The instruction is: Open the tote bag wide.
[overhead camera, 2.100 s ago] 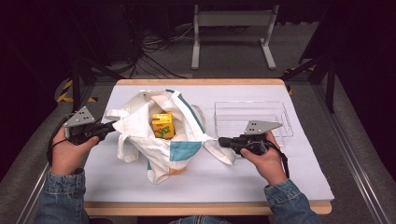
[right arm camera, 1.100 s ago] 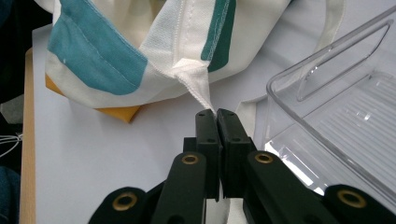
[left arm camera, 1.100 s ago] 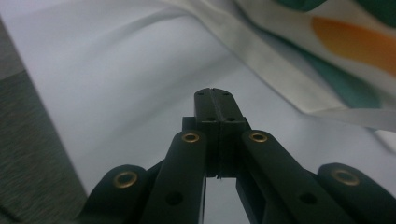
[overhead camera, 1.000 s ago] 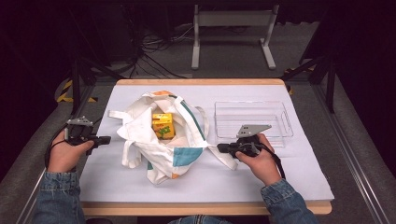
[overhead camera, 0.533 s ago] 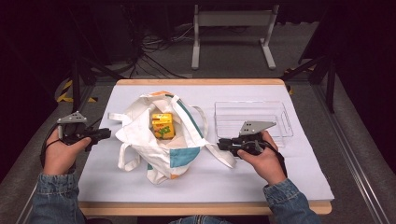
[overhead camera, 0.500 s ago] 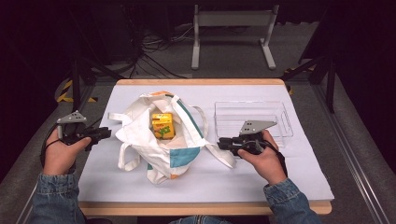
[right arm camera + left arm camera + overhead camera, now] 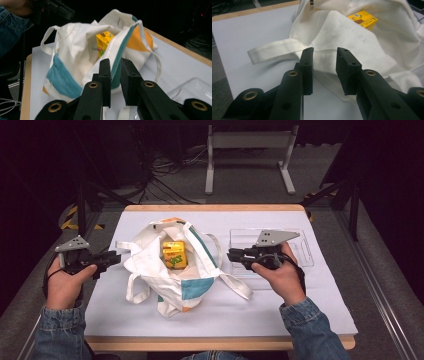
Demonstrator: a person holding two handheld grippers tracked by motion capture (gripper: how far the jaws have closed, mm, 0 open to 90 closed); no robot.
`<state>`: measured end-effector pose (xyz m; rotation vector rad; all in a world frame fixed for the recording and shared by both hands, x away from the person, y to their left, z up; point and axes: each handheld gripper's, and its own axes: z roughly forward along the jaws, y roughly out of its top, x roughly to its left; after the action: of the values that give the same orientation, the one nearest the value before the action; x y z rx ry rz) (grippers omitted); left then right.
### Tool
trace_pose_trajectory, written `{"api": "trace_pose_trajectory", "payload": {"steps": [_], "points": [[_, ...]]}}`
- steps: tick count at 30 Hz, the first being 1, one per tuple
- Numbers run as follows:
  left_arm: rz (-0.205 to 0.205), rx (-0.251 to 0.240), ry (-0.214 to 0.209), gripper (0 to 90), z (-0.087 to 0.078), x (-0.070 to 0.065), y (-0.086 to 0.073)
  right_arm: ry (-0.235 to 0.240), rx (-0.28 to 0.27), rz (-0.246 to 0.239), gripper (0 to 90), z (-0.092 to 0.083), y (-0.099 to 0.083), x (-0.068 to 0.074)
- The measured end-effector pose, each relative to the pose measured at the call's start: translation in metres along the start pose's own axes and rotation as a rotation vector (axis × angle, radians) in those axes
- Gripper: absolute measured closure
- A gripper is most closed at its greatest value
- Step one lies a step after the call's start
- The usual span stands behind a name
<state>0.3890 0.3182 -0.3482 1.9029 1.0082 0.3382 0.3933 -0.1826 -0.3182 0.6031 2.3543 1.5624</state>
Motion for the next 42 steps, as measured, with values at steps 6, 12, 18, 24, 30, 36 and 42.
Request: {"api": "trace_pose_trajectory", "payload": {"steps": [6, 12, 18, 24, 30, 36, 42], "points": [[0.023, -0.038, -0.041, 70.4, -0.002, -0.011, 0.006, 0.017, 0.001, -0.016, 82.0, 0.029, 0.016, -0.001], [0.048, -0.047, -0.074, 71.6, 0.004, -0.020, 0.009, 0.042, 0.006, -0.025, 83.8, 0.059, 0.024, -0.001], [0.066, -0.073, -0.089, 73.3, 0.017, -0.025, 0.009, 0.050, 0.006, -0.022, 85.3, 0.076, 0.028, -0.001], [0.121, -0.084, -0.140, 75.3, 0.034, -0.040, 0.013, 0.059, 0.021, -0.015, 86.0, 0.096, 0.028, 0.001], [0.108, 0.075, -0.118, 78.6, 0.060, -0.040, 0.004, 0.010, 0.077, -0.051, 87.7, 0.112, 0.029, -0.006], [0.054, 0.133, -0.110, 81.4, 0.069, -0.029, -0.005, -0.060, 0.131, -0.017, 89.6, 0.120, 0.024, -0.016], [0.020, 0.185, -0.124, 82.0, 0.081, -0.020, -0.014, -0.106, 0.215, 0.019, 89.7, 0.129, 0.016, -0.020]]}}
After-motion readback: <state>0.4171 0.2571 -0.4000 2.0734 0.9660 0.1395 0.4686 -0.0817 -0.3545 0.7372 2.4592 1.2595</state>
